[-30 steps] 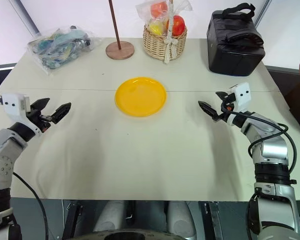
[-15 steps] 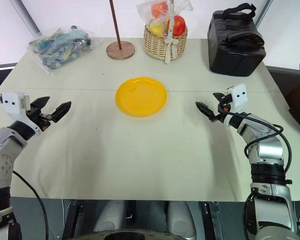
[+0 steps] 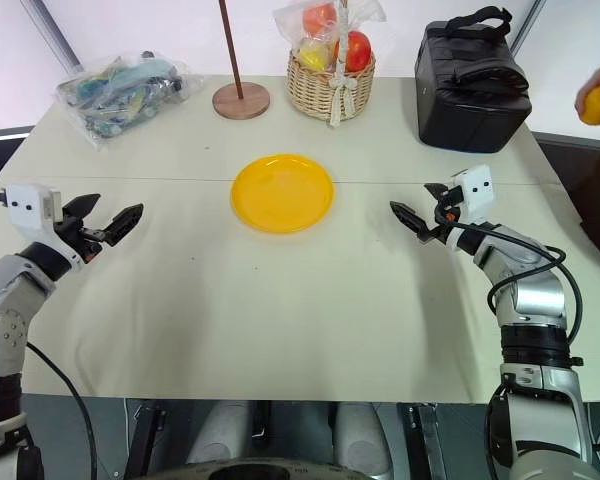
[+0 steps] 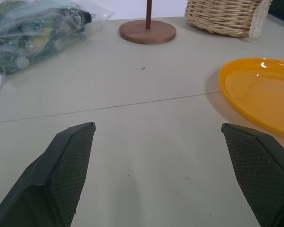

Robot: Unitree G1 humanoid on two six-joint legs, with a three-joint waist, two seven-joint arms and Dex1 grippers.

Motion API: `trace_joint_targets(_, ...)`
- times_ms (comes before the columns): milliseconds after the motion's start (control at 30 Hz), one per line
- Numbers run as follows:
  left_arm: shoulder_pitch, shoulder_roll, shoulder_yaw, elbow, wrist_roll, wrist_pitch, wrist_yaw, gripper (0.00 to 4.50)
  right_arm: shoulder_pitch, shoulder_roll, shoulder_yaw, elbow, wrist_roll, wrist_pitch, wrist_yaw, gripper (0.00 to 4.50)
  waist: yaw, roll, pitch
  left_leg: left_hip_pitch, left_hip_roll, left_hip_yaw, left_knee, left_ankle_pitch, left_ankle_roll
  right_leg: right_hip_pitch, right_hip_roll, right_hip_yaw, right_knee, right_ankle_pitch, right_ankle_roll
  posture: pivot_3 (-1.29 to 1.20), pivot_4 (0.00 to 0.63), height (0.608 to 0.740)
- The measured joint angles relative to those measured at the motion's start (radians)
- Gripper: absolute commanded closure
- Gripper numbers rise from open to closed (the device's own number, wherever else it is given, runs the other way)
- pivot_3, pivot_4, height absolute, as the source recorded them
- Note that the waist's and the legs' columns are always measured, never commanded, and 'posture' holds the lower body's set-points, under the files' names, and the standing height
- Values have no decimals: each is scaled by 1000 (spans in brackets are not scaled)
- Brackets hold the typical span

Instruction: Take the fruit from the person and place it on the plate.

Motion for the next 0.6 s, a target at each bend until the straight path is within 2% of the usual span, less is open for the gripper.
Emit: trace_joint_targets(600, -30, 1, -1, 13, 8, -4, -18, 0, 0, 13, 9, 0, -2, -1, -12, 46, 0, 0, 0, 0, 0, 0, 0, 0, 0, 0, 0, 0, 0, 0, 0, 0, 150, 740)
